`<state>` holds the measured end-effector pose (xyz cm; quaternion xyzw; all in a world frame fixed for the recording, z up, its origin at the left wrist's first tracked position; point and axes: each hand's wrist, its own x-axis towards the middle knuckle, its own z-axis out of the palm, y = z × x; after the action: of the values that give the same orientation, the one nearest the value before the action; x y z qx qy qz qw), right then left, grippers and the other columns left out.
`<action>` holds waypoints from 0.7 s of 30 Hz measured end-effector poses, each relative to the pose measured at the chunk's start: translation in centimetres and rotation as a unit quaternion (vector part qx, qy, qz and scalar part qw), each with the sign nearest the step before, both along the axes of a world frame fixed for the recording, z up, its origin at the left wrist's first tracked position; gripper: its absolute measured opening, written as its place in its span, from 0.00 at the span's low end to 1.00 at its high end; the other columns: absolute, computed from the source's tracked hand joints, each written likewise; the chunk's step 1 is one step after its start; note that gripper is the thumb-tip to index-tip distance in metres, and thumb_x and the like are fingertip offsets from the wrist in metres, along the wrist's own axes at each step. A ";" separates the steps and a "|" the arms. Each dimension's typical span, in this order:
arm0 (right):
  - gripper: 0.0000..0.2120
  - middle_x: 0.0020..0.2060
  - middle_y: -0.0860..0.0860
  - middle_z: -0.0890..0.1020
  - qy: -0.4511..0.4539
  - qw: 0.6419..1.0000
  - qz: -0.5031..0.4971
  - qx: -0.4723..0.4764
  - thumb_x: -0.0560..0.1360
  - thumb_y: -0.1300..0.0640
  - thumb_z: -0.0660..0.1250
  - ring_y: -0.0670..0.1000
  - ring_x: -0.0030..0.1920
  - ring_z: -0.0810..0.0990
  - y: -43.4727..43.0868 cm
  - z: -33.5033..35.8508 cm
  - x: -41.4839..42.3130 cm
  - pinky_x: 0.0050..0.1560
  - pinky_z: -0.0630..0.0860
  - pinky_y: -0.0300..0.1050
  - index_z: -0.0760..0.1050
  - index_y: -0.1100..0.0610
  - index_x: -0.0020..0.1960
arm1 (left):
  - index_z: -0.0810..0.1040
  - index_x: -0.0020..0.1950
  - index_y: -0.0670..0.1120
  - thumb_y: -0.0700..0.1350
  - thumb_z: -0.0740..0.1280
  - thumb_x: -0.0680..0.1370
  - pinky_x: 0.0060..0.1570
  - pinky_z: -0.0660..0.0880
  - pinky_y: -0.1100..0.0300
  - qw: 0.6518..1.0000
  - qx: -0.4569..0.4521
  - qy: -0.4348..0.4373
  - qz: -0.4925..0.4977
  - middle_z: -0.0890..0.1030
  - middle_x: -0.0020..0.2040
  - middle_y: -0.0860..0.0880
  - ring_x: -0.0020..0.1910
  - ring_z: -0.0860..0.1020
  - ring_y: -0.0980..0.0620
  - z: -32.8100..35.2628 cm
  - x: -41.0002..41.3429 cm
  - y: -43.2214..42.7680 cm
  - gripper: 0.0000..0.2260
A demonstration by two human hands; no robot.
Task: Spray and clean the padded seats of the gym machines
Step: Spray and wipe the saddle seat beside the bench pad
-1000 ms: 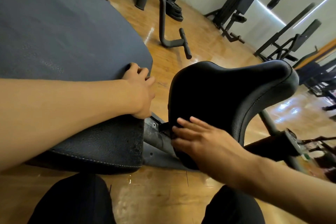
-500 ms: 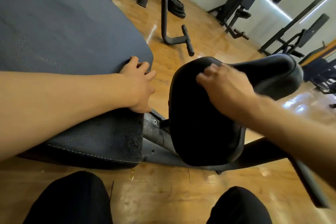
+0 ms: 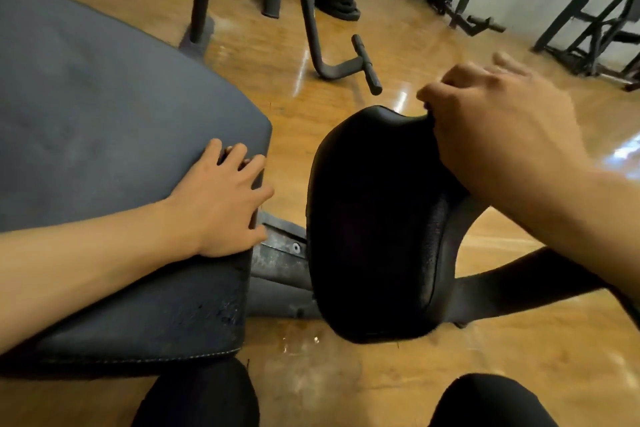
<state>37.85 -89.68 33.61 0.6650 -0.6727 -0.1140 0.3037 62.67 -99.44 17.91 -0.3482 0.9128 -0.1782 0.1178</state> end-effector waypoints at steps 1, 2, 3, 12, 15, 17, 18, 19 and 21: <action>0.12 0.55 0.58 0.80 -0.003 1.000 0.009 -0.009 0.80 0.58 0.60 0.61 0.55 0.79 0.1 -0.4 -0.1 0.67 0.69 0.60 0.77 0.55 0.61 | 0.72 0.69 0.51 0.68 0.48 0.77 0.65 0.62 0.38 1.000 -0.003 0.019 -0.003 0.68 0.69 0.41 0.64 0.66 0.37 -0.1 0.1 0.0 0.32; 0.12 0.54 0.57 0.80 -0.014 0.999 0.024 -0.018 0.81 0.56 0.58 0.62 0.53 0.78 0.4 -0.9 -0.2 0.61 0.71 0.59 0.77 0.56 0.59 | 0.75 0.67 0.49 0.68 0.50 0.75 0.62 0.64 0.38 0.999 -0.001 0.035 -0.001 0.71 0.65 0.40 0.60 0.68 0.37 -0.1 0.1 -0.1 0.32; 0.13 0.54 0.57 0.79 -0.028 0.999 0.039 -0.024 0.82 0.53 0.56 0.62 0.52 0.77 0.7 -1.1 -0.4 0.58 0.70 0.58 0.77 0.56 0.57 | 0.77 0.64 0.47 0.67 0.52 0.74 0.60 0.65 0.38 0.999 0.002 0.042 0.005 0.73 0.62 0.39 0.57 0.69 0.36 -0.2 0.0 -0.2 0.32; 0.09 0.52 0.53 0.77 -0.186 0.967 0.113 0.132 0.77 0.53 0.68 0.58 0.53 0.74 0.1 1.1 -1.9 0.55 0.65 0.54 0.77 0.53 0.57 | 0.82 0.61 0.43 0.61 0.54 0.77 0.71 0.63 0.36 0.978 0.164 0.073 0.107 0.75 0.67 0.33 0.69 0.70 0.31 4.9 -2.3 3.2 0.29; 0.10 0.54 0.53 0.78 -0.310 0.928 0.119 0.168 0.78 0.54 0.67 0.57 0.52 0.75 -0.4 4.0 -3.3 0.49 0.73 0.54 0.78 0.54 0.58 | 0.81 0.62 0.45 0.61 0.60 0.78 0.70 0.67 0.41 0.962 0.208 0.161 0.075 0.75 0.69 0.37 0.70 0.70 0.37 11.3 -5.1 6.6 0.24; 0.10 0.54 0.53 0.78 -0.403 0.898 0.099 0.150 0.79 0.54 0.67 0.56 0.52 0.75 -0.4 5.8 -4.4 0.47 0.76 0.54 0.79 0.55 0.59 | 0.80 0.63 0.47 0.61 0.62 0.78 0.68 0.70 0.44 0.951 0.226 0.196 0.074 0.75 0.69 0.41 0.70 0.70 0.41 15.6 -6.8 8.0 0.22; 0.10 0.54 0.52 0.78 -0.440 0.883 0.089 0.136 0.79 0.54 0.67 0.55 0.52 0.75 -0.3 6.5 -5.0 0.48 0.76 0.53 0.79 0.55 0.59 | 0.79 0.65 0.48 0.61 0.62 0.79 0.67 0.70 0.45 0.946 0.234 0.209 0.083 0.75 0.69 0.42 0.70 0.69 0.42 17.4 -7.6 8.2 0.22; 0.10 0.53 0.52 0.78 -0.475 0.868 0.075 0.125 0.79 0.54 0.67 0.54 0.53 0.76 -0.2 7.1 -5.7 0.50 0.76 0.51 0.80 0.56 0.59 | 0.78 0.66 0.48 0.61 0.60 0.80 0.67 0.70 0.46 0.939 0.246 0.221 0.097 0.74 0.70 0.43 0.71 0.69 0.43 18.9 -8.3 8.1 0.23; 0.10 0.52 0.50 0.78 -0.545 0.832 0.031 0.101 0.79 0.55 0.67 0.52 0.54 0.77 0.1 8.0 -7.2 0.52 0.76 0.49 0.80 0.55 0.59 | 0.76 0.69 0.48 0.61 0.57 0.82 0.68 0.70 0.47 0.922 0.275 0.240 0.128 0.72 0.71 0.45 0.71 0.68 0.45 21.2 -9.9 7.4 0.24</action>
<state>30.69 -89.59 41.65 0.6665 -0.6931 0.2092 -0.1776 52.75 -92.00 39.07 -0.4485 0.8743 0.1857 0.0082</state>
